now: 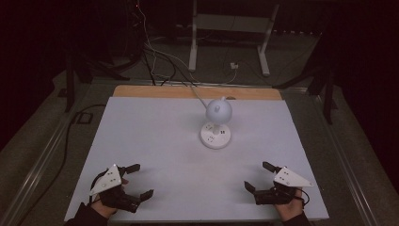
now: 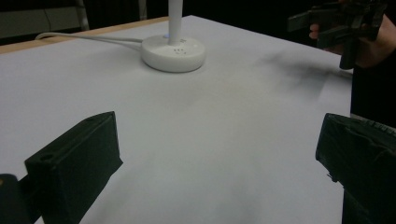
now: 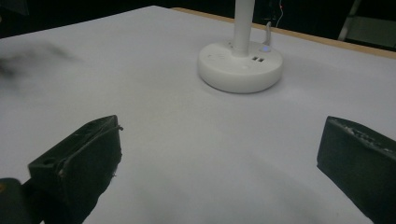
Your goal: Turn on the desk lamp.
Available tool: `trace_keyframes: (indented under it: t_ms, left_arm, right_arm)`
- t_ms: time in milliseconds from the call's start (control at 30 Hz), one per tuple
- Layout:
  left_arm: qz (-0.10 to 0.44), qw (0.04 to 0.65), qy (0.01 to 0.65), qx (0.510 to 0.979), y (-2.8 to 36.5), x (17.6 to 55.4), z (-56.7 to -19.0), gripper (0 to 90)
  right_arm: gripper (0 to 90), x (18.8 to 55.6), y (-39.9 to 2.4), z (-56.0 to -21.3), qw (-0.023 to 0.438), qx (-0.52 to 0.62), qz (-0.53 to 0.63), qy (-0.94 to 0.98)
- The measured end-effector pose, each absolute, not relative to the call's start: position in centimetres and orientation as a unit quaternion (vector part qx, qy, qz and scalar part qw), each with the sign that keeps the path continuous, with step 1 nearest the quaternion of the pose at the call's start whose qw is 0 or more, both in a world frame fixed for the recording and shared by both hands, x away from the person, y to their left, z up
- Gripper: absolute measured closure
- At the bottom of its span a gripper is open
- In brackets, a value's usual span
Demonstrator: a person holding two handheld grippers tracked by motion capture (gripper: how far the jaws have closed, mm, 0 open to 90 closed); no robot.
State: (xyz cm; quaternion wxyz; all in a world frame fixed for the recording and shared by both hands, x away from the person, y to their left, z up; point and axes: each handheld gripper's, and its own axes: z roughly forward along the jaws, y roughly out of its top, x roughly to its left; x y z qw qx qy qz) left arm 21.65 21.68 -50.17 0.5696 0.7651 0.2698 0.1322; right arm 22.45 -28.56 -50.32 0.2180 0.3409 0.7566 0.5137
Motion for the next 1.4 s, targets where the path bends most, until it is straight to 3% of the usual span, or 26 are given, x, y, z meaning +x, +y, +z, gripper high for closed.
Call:
trace_keyframes:
  t_ms: [1200, 1400]
  left_arm:
    - [0.131, 0.572, 0.268, 0.764, 21.6, 21.6, -50.1, 0.4]
    - [0.130, 0.572, 0.267, 0.765, 21.6, 21.6, -50.1, 0.4]
  right_arm:
    - [0.0, 22.9, -28.7, -48.1, 0.220, 0.366, 0.507, 0.748]
    - [0.0, 23.5, -27.9, -47.4, 0.191, 0.359, 0.513, 0.756]
